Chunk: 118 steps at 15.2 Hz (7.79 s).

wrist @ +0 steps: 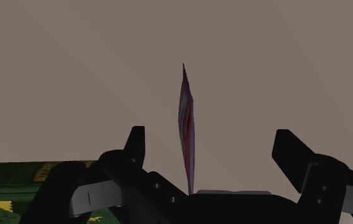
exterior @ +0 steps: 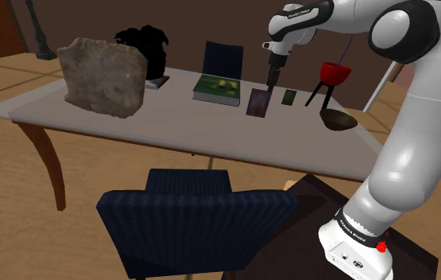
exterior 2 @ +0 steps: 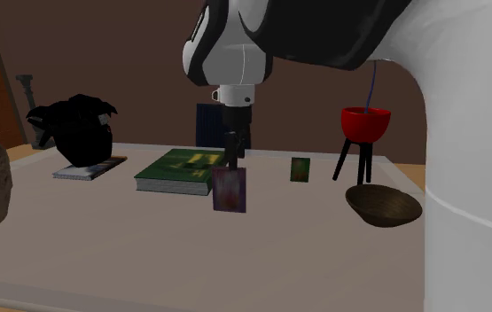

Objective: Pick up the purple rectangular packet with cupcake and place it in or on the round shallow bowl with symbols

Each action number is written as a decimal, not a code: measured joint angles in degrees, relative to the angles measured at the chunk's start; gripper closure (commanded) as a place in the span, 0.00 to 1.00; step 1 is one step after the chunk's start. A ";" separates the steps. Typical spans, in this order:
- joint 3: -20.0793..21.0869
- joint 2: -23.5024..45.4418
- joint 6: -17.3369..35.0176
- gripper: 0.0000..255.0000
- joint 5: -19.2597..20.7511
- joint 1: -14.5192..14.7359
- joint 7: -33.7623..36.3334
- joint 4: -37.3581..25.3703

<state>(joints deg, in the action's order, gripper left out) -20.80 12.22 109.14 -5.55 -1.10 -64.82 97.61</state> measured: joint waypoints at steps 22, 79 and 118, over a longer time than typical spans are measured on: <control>0.48 3.89 5.27 1.00 -1.45 -0.52 -2.26 1.50; -12.74 -7.60 -18.78 1.00 2.12 -16.47 -29.13 -10.94; -17.50 -3.69 -4.38 0.00 -0.76 -23.61 -42.53 0.86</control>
<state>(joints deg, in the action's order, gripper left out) -38.31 8.53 104.76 -6.31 -24.71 -107.35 98.47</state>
